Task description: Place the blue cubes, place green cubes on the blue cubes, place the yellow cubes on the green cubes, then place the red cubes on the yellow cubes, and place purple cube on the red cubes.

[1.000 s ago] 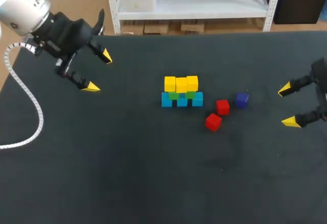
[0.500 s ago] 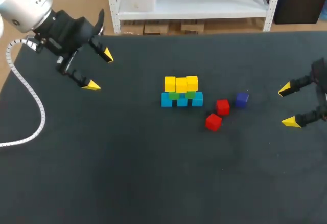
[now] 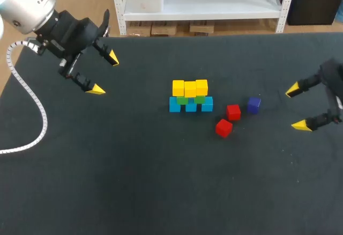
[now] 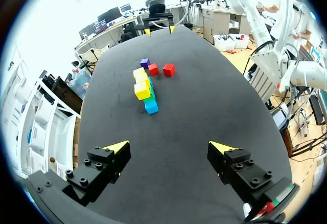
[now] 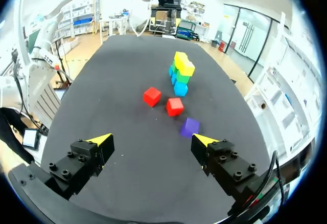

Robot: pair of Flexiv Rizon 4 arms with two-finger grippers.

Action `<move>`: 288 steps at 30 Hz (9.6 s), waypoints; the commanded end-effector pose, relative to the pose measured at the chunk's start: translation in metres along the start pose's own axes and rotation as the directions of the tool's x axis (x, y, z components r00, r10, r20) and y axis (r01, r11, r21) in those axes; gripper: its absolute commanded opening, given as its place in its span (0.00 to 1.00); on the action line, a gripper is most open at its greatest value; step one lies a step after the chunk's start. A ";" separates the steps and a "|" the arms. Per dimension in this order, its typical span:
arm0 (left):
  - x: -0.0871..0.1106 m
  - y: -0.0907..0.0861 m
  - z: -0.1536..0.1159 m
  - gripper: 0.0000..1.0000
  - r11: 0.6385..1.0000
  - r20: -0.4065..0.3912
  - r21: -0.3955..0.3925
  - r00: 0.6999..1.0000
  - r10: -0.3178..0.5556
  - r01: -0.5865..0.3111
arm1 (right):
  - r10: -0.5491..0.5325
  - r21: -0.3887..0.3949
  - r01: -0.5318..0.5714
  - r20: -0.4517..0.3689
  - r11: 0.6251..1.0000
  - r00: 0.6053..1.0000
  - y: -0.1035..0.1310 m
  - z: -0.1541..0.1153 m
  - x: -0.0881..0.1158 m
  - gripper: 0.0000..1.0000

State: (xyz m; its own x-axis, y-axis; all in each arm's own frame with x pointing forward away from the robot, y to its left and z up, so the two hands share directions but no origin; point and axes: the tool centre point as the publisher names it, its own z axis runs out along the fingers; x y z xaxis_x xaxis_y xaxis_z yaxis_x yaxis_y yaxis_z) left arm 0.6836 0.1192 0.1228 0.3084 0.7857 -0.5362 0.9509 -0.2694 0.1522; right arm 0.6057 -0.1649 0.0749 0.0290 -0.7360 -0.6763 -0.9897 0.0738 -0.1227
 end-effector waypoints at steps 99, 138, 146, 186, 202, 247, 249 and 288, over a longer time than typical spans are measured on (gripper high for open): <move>0.001 0.002 0.000 1.00 1.000 0.000 0.003 1.000 0.002 -0.002 | 0.118 0.207 -0.103 -0.058 0.973 0.991 -0.093 0.064 -0.087 0.00; 0.001 0.002 0.000 1.00 1.000 0.000 0.003 1.000 0.002 -0.002 | 0.023 0.096 -0.018 -0.050 0.995 0.999 -0.083 0.133 -0.159 0.00; 0.001 0.002 0.000 1.00 1.000 0.000 0.003 1.000 0.002 -0.002 | 0.025 0.091 -0.018 -0.068 0.996 0.997 -0.086 0.139 -0.158 0.00; 0.001 0.002 0.000 1.00 1.000 0.000 0.003 1.000 0.002 -0.002 | 0.033 0.074 -0.026 -0.090 0.997 0.995 -0.093 0.145 -0.155 0.00; 0.001 0.002 0.000 1.00 1.000 0.000 0.003 1.000 0.002 -0.002 | 0.036 0.068 -0.029 -0.098 0.997 0.995 -0.094 0.146 -0.154 0.04; 0.001 0.002 0.000 1.00 1.000 0.000 0.003 1.000 0.002 -0.002 | 0.040 0.058 -0.035 -0.105 0.998 0.994 -0.096 0.146 -0.152 0.95; 0.001 0.002 0.000 1.00 1.000 0.000 0.003 1.000 0.002 -0.002 | 0.036 0.050 -0.031 -0.098 0.998 0.995 -0.096 0.142 -0.153 1.00; 0.001 0.002 0.000 1.00 1.000 0.000 0.003 1.000 0.002 -0.002 | 0.108 -0.025 -0.105 0.129 0.994 0.986 -0.073 -0.019 0.006 1.00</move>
State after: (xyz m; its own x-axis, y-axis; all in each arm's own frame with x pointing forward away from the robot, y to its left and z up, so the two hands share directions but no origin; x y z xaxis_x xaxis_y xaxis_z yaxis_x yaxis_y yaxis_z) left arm 0.6838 0.1192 0.1230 0.3080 0.7861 -0.5359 0.9511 -0.2694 0.1514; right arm 0.6679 -0.1804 0.0951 -0.0672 -0.6612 -0.7472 -0.9869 0.1541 -0.0476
